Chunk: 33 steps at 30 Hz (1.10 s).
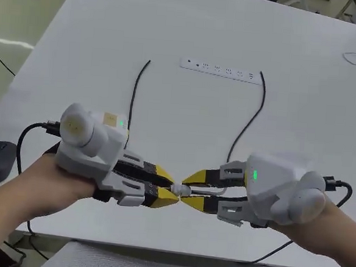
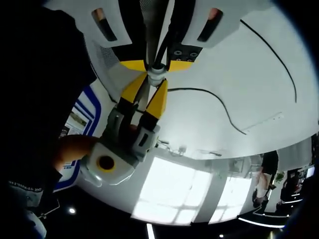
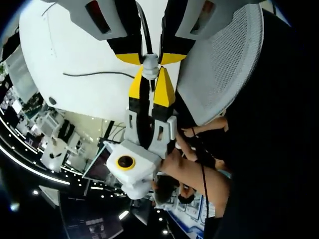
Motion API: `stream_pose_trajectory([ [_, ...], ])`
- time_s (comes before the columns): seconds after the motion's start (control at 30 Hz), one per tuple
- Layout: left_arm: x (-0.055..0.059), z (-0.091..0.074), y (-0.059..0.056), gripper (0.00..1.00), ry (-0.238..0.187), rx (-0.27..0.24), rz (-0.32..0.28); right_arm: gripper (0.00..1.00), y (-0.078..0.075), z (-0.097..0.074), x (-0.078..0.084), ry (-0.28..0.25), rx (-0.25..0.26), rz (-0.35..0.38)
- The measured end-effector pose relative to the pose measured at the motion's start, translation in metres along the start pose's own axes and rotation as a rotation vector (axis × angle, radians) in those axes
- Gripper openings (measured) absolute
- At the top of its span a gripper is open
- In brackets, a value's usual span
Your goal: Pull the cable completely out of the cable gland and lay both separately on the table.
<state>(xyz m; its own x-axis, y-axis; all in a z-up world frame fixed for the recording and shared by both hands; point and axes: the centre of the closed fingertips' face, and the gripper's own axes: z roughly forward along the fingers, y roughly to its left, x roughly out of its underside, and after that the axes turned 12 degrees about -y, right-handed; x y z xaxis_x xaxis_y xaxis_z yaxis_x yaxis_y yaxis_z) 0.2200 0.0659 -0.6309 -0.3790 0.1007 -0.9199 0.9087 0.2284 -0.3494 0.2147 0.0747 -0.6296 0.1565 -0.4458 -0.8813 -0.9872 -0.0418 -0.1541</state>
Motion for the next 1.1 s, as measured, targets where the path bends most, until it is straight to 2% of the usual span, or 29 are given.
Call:
stream_pose_trajectory([
  [0.17,-0.004,0.0,-0.003,0.14,-0.018,0.005,0.018,0.1,-0.001,-0.002,-0.003,-0.012,0.015,0.049],
  [0.27,-0.006,0.0,-0.003,0.14,-0.025,0.004,0.027,0.15,-0.001,-0.006,-0.005,-0.017,0.029,0.083],
  [0.3,-0.006,0.0,-0.003,0.14,-0.026,0.004,0.031,0.15,-0.002,-0.008,-0.005,-0.017,0.036,0.091],
  [0.33,-0.007,0.0,-0.003,0.14,-0.027,0.002,0.031,0.15,-0.004,-0.012,-0.002,0.003,0.063,0.138],
  [0.37,-0.007,0.0,-0.002,0.14,-0.028,0.001,0.033,0.15,-0.006,-0.014,-0.001,0.006,0.07,0.142],
  [0.5,-0.009,-0.001,-0.002,0.14,-0.033,-0.003,0.038,0.12,-0.008,-0.02,0.003,0.025,0.103,0.122],
  [0.57,-0.01,-0.001,-0.001,0.14,-0.035,-0.003,0.039,0.09,-0.011,-0.022,0.007,0.05,0.138,0.096],
  [0.77,-0.012,0.0,0.0,0.14,-0.033,-0.005,0.04,0.06,-0.01,-0.016,0.006,0.065,0.146,0.074],
  [0.9,-0.015,0.001,0.002,0.14,-0.042,-0.014,0.047,0.02,-0.015,-0.015,0.005,0.085,0.172,0.018],
  [1.03,-0.02,0.0,0.005,0.14,-0.052,-0.022,0.055,0.01,-0.02,-0.016,0.003,0.073,0.201,0.032],
  [1.1,-0.024,0.0,0.007,0.14,-0.059,-0.027,0.077,0.0,-0.023,-0.018,0.001,0.068,0.225,0.035],
])
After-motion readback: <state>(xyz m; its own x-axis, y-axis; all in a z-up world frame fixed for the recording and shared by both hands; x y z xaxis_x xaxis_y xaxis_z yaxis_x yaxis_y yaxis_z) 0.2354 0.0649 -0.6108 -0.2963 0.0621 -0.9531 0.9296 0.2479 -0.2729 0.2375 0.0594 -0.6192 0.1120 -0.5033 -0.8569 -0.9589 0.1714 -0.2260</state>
